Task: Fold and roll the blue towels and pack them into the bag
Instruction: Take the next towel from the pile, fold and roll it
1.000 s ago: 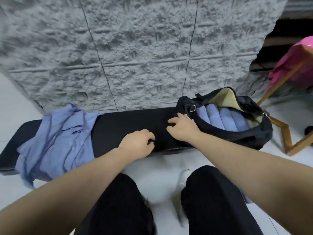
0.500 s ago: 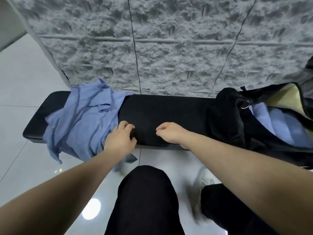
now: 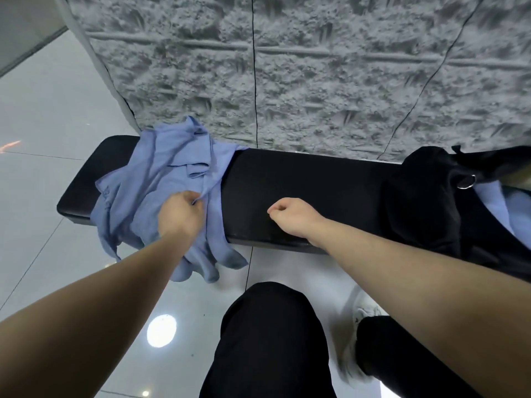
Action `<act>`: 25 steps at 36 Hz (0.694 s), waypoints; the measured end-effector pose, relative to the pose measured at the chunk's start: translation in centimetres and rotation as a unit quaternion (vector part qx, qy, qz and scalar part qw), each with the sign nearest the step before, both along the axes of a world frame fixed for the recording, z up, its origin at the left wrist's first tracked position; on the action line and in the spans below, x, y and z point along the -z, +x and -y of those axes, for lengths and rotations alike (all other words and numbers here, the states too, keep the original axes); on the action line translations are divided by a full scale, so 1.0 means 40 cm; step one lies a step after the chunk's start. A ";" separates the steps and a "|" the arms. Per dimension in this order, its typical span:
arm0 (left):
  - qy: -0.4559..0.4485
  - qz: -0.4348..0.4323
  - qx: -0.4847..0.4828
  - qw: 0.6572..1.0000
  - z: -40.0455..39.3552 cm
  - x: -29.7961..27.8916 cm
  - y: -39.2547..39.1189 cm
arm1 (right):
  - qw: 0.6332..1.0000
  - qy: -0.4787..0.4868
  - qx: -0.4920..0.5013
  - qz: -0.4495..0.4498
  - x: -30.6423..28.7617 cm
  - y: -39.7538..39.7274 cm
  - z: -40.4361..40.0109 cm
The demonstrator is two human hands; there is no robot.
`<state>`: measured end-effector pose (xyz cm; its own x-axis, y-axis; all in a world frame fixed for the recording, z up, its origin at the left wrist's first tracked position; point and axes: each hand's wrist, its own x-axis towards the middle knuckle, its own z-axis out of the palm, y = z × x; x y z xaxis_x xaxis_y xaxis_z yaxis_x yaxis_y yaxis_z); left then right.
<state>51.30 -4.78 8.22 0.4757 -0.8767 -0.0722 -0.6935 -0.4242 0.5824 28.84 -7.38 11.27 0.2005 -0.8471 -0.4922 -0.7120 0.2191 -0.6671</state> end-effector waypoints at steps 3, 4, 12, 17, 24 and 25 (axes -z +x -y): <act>-0.012 -0.027 0.005 1.000 -0.006 -0.013 -0.018 | 1.000 -0.002 0.005 0.008 0.003 0.002 -0.005; -0.021 -0.040 0.006 0.999 -0.009 -0.015 -0.024 | 1.000 -0.001 0.006 0.011 0.002 0.004 -0.007; -0.097 -0.100 0.049 0.989 -0.003 -0.048 -0.098 | 0.994 0.056 0.048 0.086 -0.010 0.024 -0.025; -0.110 -0.148 0.070 0.980 0.011 -0.069 -0.162 | 0.974 0.111 0.103 0.170 -0.022 0.047 -0.022; -0.099 -0.195 0.135 0.966 0.028 -0.080 -0.215 | 0.953 0.098 0.152 0.243 -0.020 0.062 0.003; -0.091 -0.192 0.147 0.966 0.028 -0.077 -0.213 | 0.948 0.100 0.160 0.256 -0.018 0.063 0.007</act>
<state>42.77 -5.89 11.29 0.1738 -0.9845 -0.0254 -0.4863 -0.1082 0.8671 31.37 -7.67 12.00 0.2058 -0.8046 -0.5570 -0.1813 0.5279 -0.8297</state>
